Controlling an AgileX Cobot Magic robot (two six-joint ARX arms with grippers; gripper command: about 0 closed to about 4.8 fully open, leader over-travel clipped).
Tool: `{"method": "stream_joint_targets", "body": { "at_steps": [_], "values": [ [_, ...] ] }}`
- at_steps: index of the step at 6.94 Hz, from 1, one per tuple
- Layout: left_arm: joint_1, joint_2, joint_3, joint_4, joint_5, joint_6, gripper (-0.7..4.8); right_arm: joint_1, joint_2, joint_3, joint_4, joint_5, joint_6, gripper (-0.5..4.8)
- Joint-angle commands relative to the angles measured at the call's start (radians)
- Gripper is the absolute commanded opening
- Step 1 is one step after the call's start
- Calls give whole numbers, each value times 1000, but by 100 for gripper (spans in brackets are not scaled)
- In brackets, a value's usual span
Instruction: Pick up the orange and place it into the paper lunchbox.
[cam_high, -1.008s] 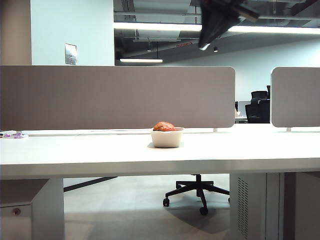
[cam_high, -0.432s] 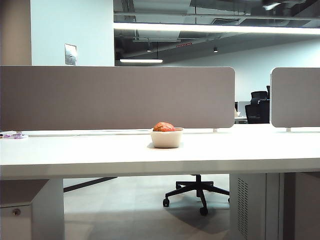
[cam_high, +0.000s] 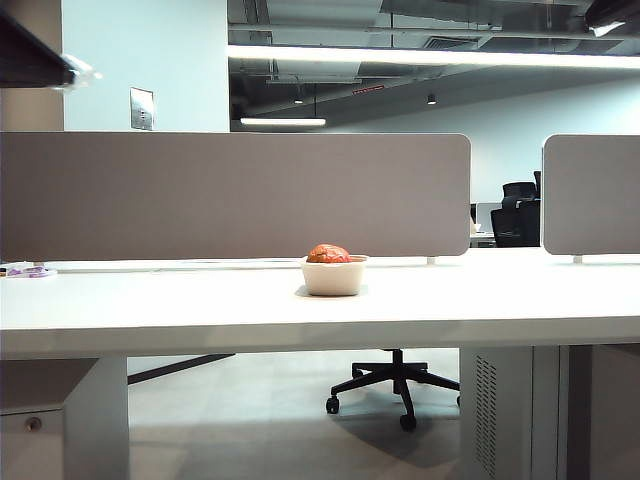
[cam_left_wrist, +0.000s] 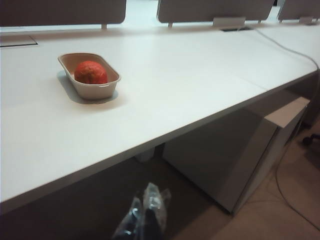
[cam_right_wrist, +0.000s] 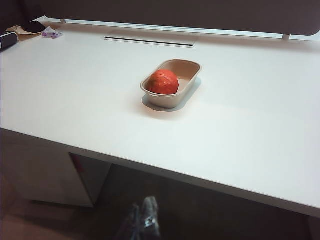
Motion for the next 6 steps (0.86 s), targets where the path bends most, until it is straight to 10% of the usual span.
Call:
{"method": "stream_joint_targets", "body": {
  "at_steps": [1,2,4,6],
  "values": [
    [0,-95,-29,4,-58,-13,-6,1,0,3,12,1,4,0],
    [0,-233,-41,-89,-130,-12,-6,1,0,3,12,1,4,0],
    [415,-383,-272,80,-160,112,-6,1,0,3,12,1,4,0],
    [380,-383,-273,16,-254,99,-6,1,0,3,12,1,4,0]
  ]
}}
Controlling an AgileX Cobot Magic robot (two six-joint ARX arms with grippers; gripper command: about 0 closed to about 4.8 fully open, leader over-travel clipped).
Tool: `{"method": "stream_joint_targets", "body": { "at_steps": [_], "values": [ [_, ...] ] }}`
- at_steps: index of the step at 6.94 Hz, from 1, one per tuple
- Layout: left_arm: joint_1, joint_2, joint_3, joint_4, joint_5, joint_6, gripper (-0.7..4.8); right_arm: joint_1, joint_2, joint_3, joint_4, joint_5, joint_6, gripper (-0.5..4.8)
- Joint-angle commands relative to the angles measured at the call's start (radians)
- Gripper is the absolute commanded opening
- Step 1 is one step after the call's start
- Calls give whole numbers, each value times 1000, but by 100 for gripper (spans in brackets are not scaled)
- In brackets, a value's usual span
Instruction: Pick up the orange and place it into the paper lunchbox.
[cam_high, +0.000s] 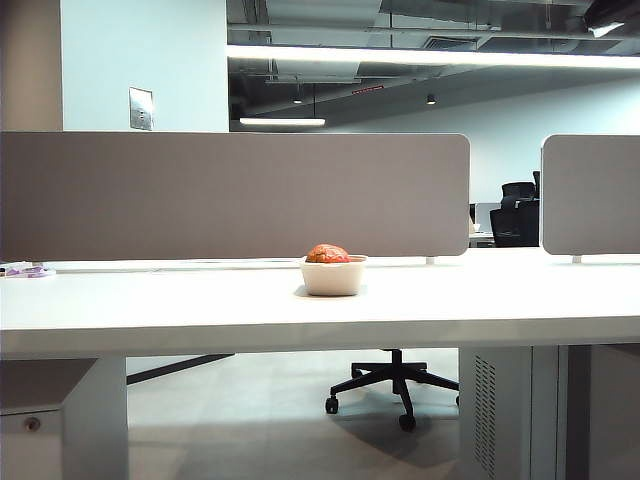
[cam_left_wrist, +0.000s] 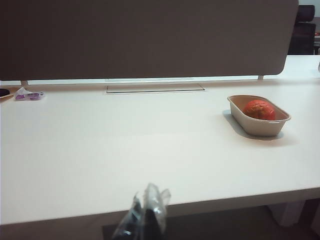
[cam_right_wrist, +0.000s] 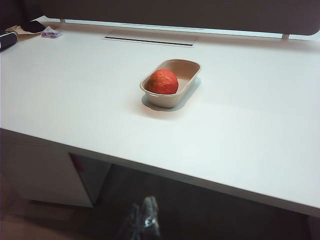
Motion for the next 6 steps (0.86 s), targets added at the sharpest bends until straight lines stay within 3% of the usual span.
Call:
{"method": "stream_joint_targets", "body": {
  "at_steps": [1,4,6],
  "values": [
    [-5,-3,-2,-84,-73,-14,-6,0,-2,3,11,1,4,0],
    [-4,-3,-2,-95,-72,-36,-6,0,-2,3,11,1,4,0],
    [44,-3,-2,-87,-61,-39,-6,0,-2,3,11,1,4,0]
  ]
}}
